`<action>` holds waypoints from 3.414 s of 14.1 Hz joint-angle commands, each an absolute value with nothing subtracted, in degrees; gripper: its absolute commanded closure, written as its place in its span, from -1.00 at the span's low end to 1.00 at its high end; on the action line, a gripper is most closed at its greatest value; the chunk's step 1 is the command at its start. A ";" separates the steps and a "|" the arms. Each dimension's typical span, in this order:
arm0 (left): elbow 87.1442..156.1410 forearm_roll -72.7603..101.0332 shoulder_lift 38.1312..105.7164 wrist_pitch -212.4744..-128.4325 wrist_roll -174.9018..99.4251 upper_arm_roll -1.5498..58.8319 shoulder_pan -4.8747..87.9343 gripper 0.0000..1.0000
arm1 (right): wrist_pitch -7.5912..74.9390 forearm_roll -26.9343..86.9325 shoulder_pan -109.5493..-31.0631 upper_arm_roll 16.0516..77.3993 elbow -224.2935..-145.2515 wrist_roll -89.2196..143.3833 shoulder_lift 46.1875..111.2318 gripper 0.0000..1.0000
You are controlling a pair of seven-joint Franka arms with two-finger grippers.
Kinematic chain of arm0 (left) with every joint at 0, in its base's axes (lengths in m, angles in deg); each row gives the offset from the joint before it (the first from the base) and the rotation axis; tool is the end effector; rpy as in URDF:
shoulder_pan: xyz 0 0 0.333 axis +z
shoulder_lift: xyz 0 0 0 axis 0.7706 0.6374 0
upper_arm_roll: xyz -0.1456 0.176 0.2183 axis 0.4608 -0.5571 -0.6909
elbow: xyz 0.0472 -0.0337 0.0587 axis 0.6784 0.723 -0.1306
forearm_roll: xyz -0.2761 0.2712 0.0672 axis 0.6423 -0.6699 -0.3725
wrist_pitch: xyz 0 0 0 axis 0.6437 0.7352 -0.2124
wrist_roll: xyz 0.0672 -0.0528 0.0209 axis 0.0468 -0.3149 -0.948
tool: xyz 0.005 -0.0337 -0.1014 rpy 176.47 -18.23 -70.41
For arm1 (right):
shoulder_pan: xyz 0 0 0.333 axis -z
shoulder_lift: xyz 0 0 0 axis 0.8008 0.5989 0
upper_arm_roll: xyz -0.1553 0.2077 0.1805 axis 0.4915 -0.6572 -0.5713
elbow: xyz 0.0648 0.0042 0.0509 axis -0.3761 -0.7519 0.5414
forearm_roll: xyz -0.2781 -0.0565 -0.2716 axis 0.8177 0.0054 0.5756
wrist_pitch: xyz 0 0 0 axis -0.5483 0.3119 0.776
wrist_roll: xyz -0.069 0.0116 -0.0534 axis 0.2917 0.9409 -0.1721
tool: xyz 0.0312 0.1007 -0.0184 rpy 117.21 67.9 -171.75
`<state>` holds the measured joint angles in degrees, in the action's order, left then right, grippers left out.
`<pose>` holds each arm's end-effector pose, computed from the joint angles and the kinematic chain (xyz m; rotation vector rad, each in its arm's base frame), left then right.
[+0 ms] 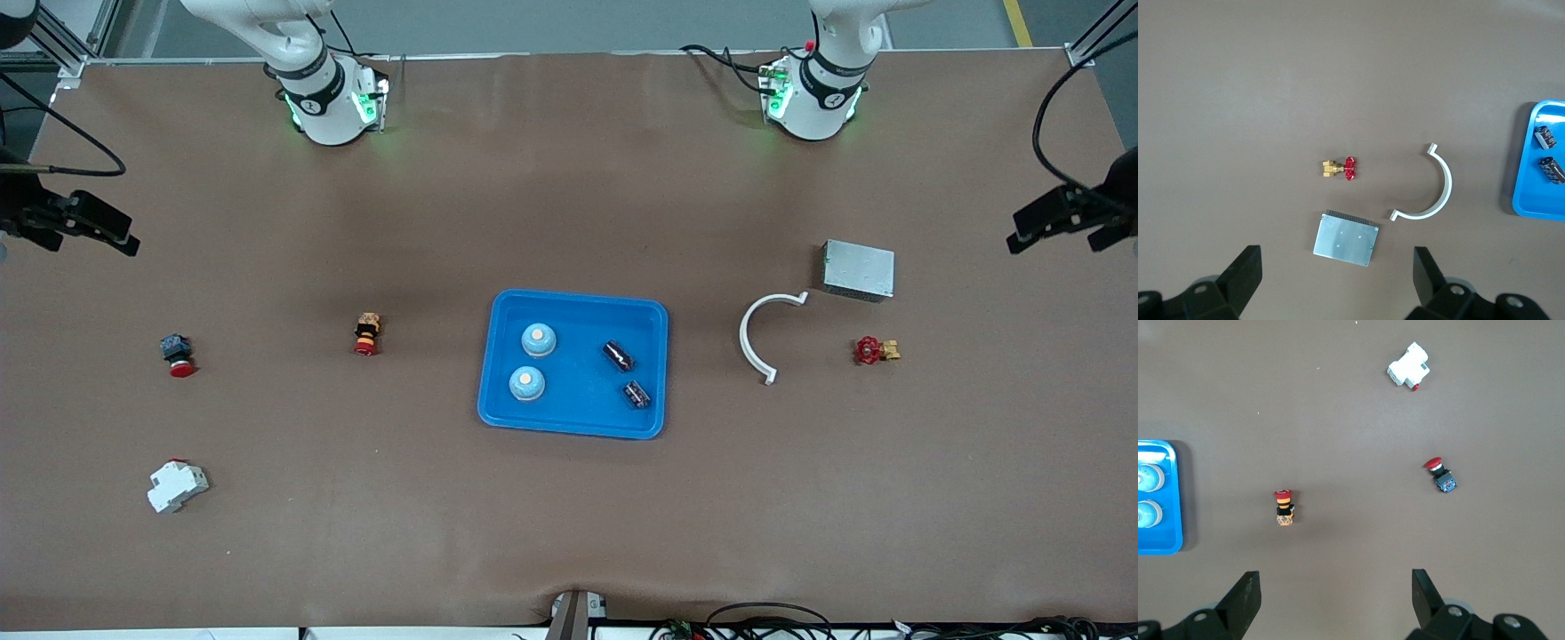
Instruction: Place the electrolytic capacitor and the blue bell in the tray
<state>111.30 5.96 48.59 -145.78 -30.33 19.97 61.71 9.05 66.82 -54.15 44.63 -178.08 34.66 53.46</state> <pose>0.5701 0.0177 0.6126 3.1207 0.0223 0.0217 0.5459 -0.0233 0.6248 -3.1350 0.1356 -0.0099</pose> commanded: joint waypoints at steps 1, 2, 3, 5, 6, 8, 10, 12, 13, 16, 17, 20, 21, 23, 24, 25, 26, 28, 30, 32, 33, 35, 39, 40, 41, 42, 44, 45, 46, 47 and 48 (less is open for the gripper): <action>108.06 5.41 52.19 -143.64 -29.97 20.94 61.22 -1.00 | 8.50 66.23 -53.03 43.65 -179.79 35.72 52.08 -1.00; 107.98 5.15 52.19 -143.82 -30.67 21.12 61.13 -1.00 | 8.41 66.23 -52.86 43.65 -179.79 35.72 51.99 -1.00; 108.06 4.88 52.37 -144.08 -30.76 21.13 61.04 -1.00 | 8.32 66.14 -52.68 43.65 -179.79 35.72 51.82 -1.00; 108.15 4.88 51.93 -143.82 -30.76 22.35 61.04 -1.00 | 8.14 66.14 -52.77 43.65 -179.88 35.72 51.55 -1.00; 107.98 4.62 52.10 -143.82 -30.93 24.27 60.78 -1.00 | 8.05 66.14 -52.77 43.56 -179.88 35.72 51.47 -1.00; 107.98 4.70 52.37 -144.34 -30.94 24.73 60.78 -1.00 | 7.79 66.14 -52.77 43.47 -179.79 35.63 51.29 -1.00; 107.98 4.44 52.81 -144.52 -30.94 24.64 60.95 -1.00 | 8.05 66.14 -52.77 43.39 -179.44 34.93 51.38 -1.00; 107.98 4.53 53.24 -145.48 -31.02 24.55 61.56 -1.00 | 8.49 66.14 -52.86 43.21 -179.35 34.66 51.47 -1.00; 107.98 4.70 53.51 -145.92 -30.94 24.29 62.00 -1.00 | 8.49 66.14 -52.94 43.12 -179.27 34.58 51.47 -1.00; 107.89 4.71 54.04 -146.19 -31.02 23.42 61.40 -1.00 | 8.76 64.48 -52.95 43.12 -179.00 33.17 51.55 -1.00; 107.89 4.44 53.69 -146.19 -31.02 21.85 58.87 -1.00 | 8.84 63.86 -52.94 43.12 -178.92 32.99 51.64 -1.00; 107.89 4.79 53.42 -146.19 -31.02 8.95 47.27 -1.00 | 8.93 63.68 -52.94 43.12 -178.91 32.99 51.64 -1.00; 107.89 4.79 53.51 -146.19 -31.02 7.95 46.37 -1.00 | 8.93 63.68 -52.94 43.12 -179.00 32.99 51.64 -1.00; 107.89 4.79 53.51 -146.19 -31.02 7.77 46.27 -1.00 | 9.02 63.68 -52.94 43.21 -178.92 32.99 51.55 -1.00; 107.89 4.79 53.51 -146.19 -31.02 7.68 46.27 -1.00 | 9.02 63.68 -52.94 43.21 -178.91 32.99 51.55 -1.00; 107.89 4.79 53.51 -146.19 -31.02 7.68 46.27 -1.00 | 9.11 63.68 -52.94 43.21 -178.91 32.99 51.64 -1.00; 107.89 4.88 53.51 -146.19 -31.02 7.68 46.27 -1.00 | 9.46 63.68 -52.94 43.21 -179.00 32.99 51.64 -1.00; 107.89 5.06 53.68 -146.19 -31.02 7.77 46.62 -1.00 | 9.63 63.68 -53.03 43.21 -179.00 32.99 51.64 -1.00; 107.89 5.06 53.86 -146.19 -31.02 7.85 47.41 -1.00 | 9.64 63.68 -53.21 43.21 -179.00 33.08 51.64 -1.00; 107.89 5.06 53.86 -146.19 -31.02 7.94 47.50 -1.00 | 9.81 63.68 -53.29 43.21 -179.00 33.08 51.64 -1.00; 107.89 5.06 53.95 -146.19 -31.02 7.94 47.59 -1.00 | 9.81 63.68 -53.30 43.21 -179.00 33.08 51.64 -1.00; 107.89 4.97 54.04 -146.19 -31.02 8.03 47.85 -1.00 | 10.07 63.77 -53.38 43.21 -179.00 33.08 51.64 -1.00; 107.89 4.62 53.95 -146.19 -30.76 8.82 48.73 -1.00 | 10.34 63.77 -53.65 43.21 -179.00 33.08 51.73 -1.00; 107.89 4.62 53.95 -146.19 -30.76 8.82 48.73 -1.00 | 10.34 63.77 -53.65 43.21 -179.00 33.08 51.73 -1.00; 107.89 4.62 54.04 -146.19 -30.67 8.91 48.82 -1.00 | 10.34 63.86 -53.56 43.21 -179.00 33.08 51.73 -1.00; 107.89 4.62 54.21 -146.19 -30.41 8.91 49.00 -1.00 | 10.34 63.86 -53.56 43.21 -179.00 33.08 51.73 -1.00; 107.89 4.62 54.21 -146.19 -30.50 9.00 49.09 -1.00 | 11.39 64.12 -53.65 43.21 -179.00 33.08 51.90 -1.00; 107.89 4.70 54.13 -146.19 -30.41 9.00 49.43 -1.00 | 11.39 64.38 -53.73 43.21 -179.00 33.08 51.99 -1.00; 107.89 4.71 54.12 -146.19 -30.32 9.35 49.87 -1.00 | 11.48 64.38 -53.65 43.21 -179.00 33.08 52.17 -1.00; 107.89 4.71 54.04 -146.19 -30.23 9.96 50.14 -1.00 | 11.48 64.38 -53.65 43.21 -179.00 32.99 52.26 -1.00; 107.89 4.62 54.04 -146.19 -30.23 9.96 50.14 -1.00 | 11.48 64.47 -53.65 43.21 -179.00 32.99 52.26 -1.00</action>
